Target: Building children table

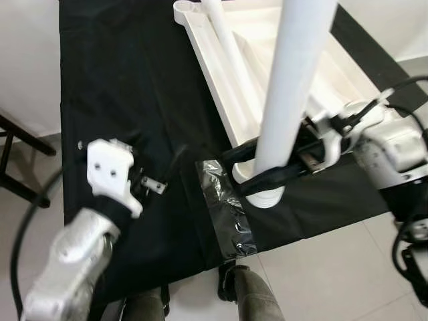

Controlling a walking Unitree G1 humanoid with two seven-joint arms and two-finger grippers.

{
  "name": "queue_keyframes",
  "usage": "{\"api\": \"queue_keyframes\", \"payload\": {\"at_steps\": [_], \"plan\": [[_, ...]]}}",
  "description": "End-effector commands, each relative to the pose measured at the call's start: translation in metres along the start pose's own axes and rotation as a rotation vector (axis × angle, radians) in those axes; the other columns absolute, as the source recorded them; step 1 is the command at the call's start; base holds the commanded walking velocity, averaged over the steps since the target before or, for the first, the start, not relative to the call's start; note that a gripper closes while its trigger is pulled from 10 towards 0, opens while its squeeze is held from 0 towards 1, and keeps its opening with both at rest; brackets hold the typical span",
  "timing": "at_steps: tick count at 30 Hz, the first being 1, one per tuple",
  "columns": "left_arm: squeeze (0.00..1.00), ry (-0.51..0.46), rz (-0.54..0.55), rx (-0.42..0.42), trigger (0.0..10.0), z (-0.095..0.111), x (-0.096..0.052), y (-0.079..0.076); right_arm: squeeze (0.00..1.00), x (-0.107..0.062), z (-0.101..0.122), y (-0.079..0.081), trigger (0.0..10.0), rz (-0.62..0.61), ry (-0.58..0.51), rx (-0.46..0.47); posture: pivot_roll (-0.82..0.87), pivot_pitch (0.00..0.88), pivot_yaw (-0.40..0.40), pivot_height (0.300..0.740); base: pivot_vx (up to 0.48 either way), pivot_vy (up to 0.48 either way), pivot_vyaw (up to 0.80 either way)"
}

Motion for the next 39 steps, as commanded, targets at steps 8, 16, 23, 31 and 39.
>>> {"api": "queue_keyframes", "payload": {"at_steps": [8,16,23,31,39], "plan": [[0.00,0.140,-0.346,-0.024,10.0,-0.012,-0.026,-0.028,0.00,-0.007,-0.006,-0.006,10.0,-0.026,0.044,-0.055,0.09,0.473,-0.083,0.740,0.000,0.000,0.00],[0.00,0.172,-0.380,-0.031,10.0,-0.017,-0.027,-0.038,0.00,-0.007,-0.008,-0.020,10.0,-0.077,0.036,-0.109,0.09,0.483,-0.076,0.740,0.000,0.000,0.00],[0.00,0.179,-0.402,-0.047,10.0,-0.018,-0.029,-0.043,0.00,0.003,-0.014,-0.019,10.0,-0.038,0.011,-0.092,0.09,0.484,-0.076,0.740,0.000,0.000,0.00],[0.00,0.173,-0.390,-0.041,10.0,-0.018,-0.028,-0.043,0.00,0.017,-0.016,-0.014,10.0,0.030,-0.007,-0.076,0.09,0.484,-0.083,0.740,0.000,0.000,0.00],[0.00,0.175,-0.339,-0.011,10.0,-0.020,-0.026,-0.037,0.00,0.031,-0.017,-0.005,10.0,0.103,0.002,-0.093,0.09,0.487,-0.089,0.740,0.000,0.000,0.00]]}}
Point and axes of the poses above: a point about 5 cm out from each wrist's last joint towards the gripper, its own x axis pointing out of the wrist towards the gripper, its own z axis along the axis of the wrist's last joint, y = z × x, the point moved 3 cm from there along x, pointing out of the wrist towards the gripper, and after that the axes turned 3 degrees about -x, right-handed, at the moved point
